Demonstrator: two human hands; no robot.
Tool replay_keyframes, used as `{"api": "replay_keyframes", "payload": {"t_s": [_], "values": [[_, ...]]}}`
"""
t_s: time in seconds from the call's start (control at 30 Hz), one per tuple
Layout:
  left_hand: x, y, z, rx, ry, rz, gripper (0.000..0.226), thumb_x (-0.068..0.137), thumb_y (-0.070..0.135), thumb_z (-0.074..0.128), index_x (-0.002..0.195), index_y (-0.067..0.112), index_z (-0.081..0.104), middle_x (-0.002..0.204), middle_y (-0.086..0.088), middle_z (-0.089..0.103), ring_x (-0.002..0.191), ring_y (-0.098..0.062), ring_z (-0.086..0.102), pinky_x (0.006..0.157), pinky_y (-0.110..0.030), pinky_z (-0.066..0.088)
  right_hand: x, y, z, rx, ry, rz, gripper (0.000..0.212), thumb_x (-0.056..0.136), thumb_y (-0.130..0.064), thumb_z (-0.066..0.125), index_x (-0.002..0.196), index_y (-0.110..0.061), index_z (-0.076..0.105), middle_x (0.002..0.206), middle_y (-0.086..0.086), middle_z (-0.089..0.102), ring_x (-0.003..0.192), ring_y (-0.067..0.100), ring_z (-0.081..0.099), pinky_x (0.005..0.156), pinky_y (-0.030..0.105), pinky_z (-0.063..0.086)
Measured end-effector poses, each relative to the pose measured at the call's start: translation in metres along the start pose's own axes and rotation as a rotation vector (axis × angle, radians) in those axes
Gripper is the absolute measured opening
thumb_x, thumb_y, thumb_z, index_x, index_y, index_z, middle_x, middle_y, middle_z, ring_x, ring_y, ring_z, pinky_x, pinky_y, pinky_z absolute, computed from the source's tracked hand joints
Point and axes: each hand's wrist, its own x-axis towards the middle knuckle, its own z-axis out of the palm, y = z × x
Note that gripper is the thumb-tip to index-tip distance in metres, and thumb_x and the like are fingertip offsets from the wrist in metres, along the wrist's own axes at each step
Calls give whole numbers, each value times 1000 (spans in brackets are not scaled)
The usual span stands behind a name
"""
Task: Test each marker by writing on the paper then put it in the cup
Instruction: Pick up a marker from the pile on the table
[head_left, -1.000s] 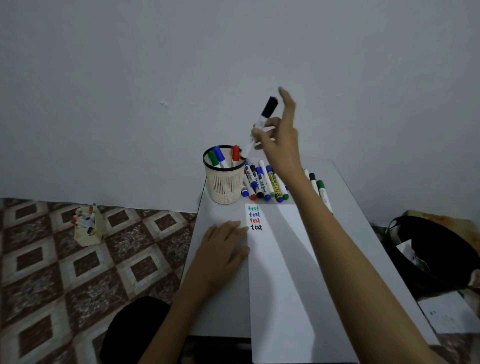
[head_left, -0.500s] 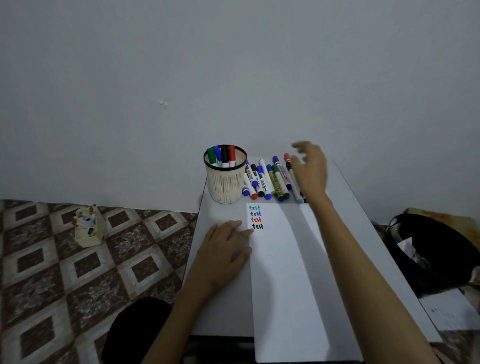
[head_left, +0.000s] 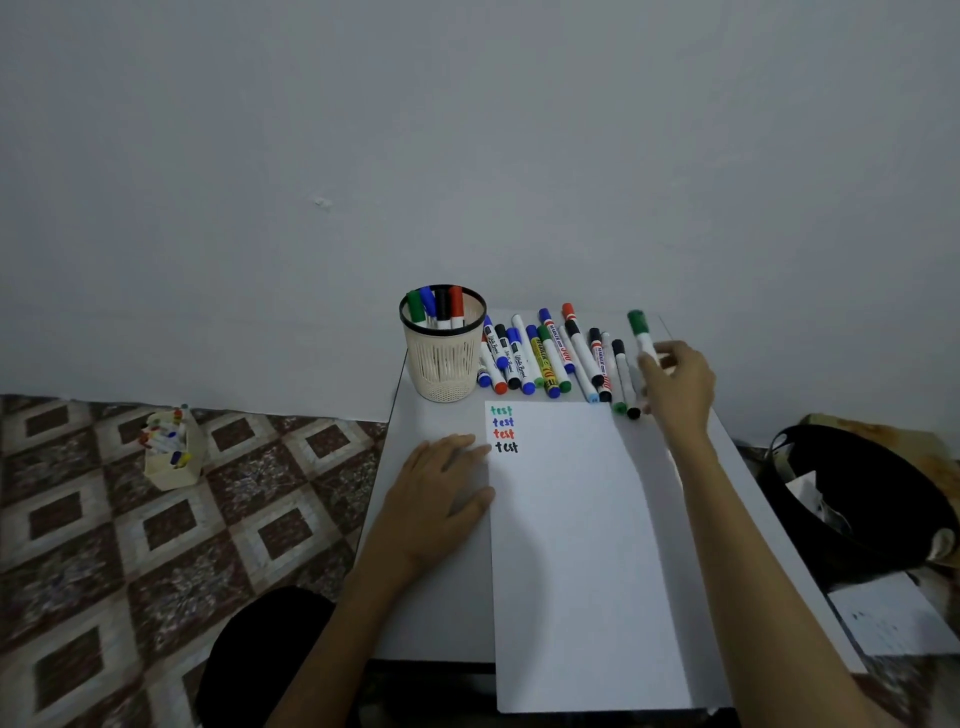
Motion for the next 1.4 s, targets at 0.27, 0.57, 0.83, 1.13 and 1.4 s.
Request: {"api": "replay_keyframes", "payload": {"t_s": [0.27, 0.57, 0.83, 1.13, 1.4], "values": [[-1, 12, -9, -282, 114, -96, 72, 84, 58, 43, 144, 23, 25, 143, 8, 36, 128, -4, 34, 103, -24, 32, -57, -52, -5, 87, -968, -154, 19, 73, -9, 80, 88, -6, 68, 74, 6, 72, 58, 18, 63, 49, 17, 48], [-4, 17, -14, -385, 211, -46, 24, 95, 30, 37, 105, 18, 54, 81, 14, 58, 76, 2, 59, 64, -6, 40, -123, -65, 50, 487, -796, 114, 38, 74, -12, 80, 102, 4, 60, 76, 13, 69, 55, 15, 62, 47, 21, 48], [-5, 19, -19, -414, 227, -21, 46, 91, 45, 34, 106, 9, 58, 54, 12, 44, 48, -6, 49, 46, -9, 33, -121, -58, 51, 602, -891, 147, 28, 78, -9, 77, 95, 6, 60, 74, 16, 67, 53, 17, 59, 44, 21, 44], [-6, 17, -19, -440, 265, -37, 40, 90, 45, 40, 107, 15, 60, 51, 11, 49, 44, -5, 47, 45, -10, 32, -120, -56, 54, 664, -922, 165, 24, 80, -6, 75, 95, 4, 60, 78, 19, 65, 57, 19, 58, 47, 22, 45], [-5, 14, -21, -447, 284, -85, 21, 88, 46, 52, 96, 29, 62, 55, -1, 49, 46, -7, 41, 46, -16, 31, -100, -62, 41, 792, -764, 62, 10, 84, -1, 67, 79, -4, 59, 68, 16, 62, 46, 14, 53, 42, 19, 43]]}}
